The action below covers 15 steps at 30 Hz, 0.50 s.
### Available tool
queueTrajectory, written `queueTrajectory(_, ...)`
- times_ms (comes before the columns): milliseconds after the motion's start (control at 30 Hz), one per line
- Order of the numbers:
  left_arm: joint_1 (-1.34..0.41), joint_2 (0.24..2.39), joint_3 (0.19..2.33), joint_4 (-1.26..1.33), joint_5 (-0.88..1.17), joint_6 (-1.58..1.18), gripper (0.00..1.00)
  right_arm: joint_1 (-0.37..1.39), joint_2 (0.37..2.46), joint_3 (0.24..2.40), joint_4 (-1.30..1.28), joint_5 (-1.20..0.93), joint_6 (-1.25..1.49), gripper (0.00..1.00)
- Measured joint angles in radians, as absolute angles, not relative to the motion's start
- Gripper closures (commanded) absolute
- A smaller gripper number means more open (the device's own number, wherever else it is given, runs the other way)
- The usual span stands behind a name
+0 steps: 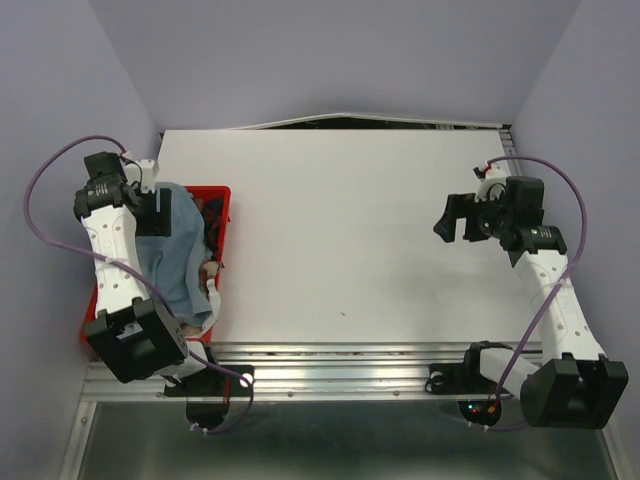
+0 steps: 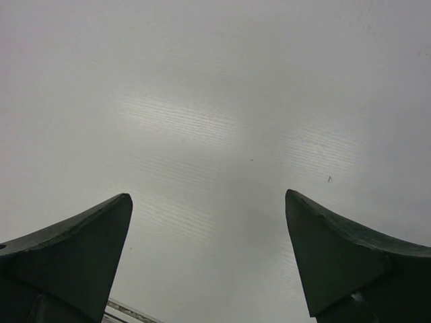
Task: Fold and stack the skirts
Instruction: Grab the skirt from the pile
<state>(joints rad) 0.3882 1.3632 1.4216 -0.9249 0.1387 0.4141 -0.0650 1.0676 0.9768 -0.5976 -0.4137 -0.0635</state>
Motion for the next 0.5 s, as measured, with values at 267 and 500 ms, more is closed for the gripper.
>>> queueTrajectory(267,0.388,1.373,1.233,-0.825,0.078,0.407,0.11,-0.065,1.116,1.005,-0.603,-0.448,-0.063,0.00)
queueTrajectory(500,0.388,1.374,1.150,-0.737,0.014,0.394,0.08,-0.065,1.121,1.007,-0.603,-0.458,-0.063,0.00)
